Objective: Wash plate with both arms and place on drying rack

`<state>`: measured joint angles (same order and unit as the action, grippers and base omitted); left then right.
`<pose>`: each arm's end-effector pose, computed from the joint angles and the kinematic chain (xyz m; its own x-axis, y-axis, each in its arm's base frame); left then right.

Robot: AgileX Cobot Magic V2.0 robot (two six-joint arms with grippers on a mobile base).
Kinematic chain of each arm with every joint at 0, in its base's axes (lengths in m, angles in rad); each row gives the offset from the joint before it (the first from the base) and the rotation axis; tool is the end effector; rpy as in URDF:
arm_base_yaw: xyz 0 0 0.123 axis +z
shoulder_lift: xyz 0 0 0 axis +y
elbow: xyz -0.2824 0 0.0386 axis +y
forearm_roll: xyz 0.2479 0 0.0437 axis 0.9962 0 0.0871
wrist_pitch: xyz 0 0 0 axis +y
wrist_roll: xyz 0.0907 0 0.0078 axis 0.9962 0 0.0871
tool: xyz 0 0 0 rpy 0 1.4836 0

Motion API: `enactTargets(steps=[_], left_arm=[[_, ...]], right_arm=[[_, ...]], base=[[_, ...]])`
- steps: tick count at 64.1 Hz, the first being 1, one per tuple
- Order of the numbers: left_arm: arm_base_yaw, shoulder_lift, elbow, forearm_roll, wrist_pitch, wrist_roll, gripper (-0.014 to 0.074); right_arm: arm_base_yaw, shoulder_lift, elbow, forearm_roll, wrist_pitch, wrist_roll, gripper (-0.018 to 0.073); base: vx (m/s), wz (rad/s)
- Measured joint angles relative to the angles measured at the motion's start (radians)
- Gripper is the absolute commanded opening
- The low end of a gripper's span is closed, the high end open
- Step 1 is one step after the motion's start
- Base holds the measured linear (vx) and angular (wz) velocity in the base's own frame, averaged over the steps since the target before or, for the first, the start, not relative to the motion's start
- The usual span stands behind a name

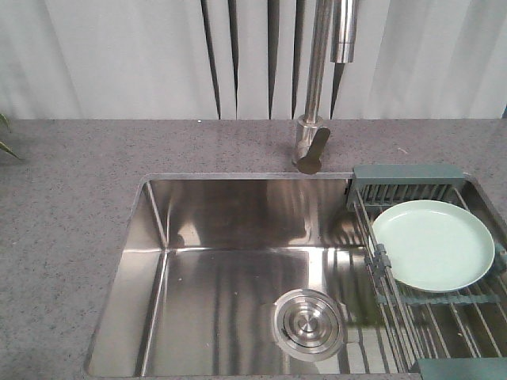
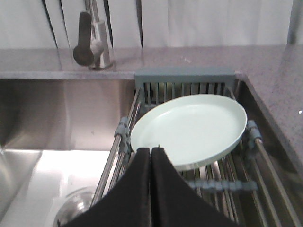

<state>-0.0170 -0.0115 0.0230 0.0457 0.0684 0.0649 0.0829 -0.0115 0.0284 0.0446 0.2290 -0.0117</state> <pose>0.0566 -0.0007 0.1997 0.0089 0.1101 -0.9939 0.0130 0.9938 0.1102 0.0554 0.0055 0.1834 -0.1601 0.0185 -0.9869 -0.0877 0.9956 0.0329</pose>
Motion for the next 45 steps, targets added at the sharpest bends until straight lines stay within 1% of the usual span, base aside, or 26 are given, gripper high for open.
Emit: enactTargets(steps=[9,22,45], left_arm=[[0.0,0.0,0.0,0.0,0.0,0.001,-0.0006],[0.0,0.0,0.0,0.0,0.0,0.001,-0.0006],[0.0,0.0,0.0,0.0,0.0,0.001,-0.0006]], right_arm=[[0.0,0.0,0.0,-0.028,-0.107,0.012,-0.0006],[0.0,0.0,0.0,-0.029,-0.229,0.012,-0.0006],[0.0,0.0,0.0,-0.024,-0.249,0.019,-0.0006]], base=[[0.0,0.0],[0.0,0.0],[0.0,0.0]])
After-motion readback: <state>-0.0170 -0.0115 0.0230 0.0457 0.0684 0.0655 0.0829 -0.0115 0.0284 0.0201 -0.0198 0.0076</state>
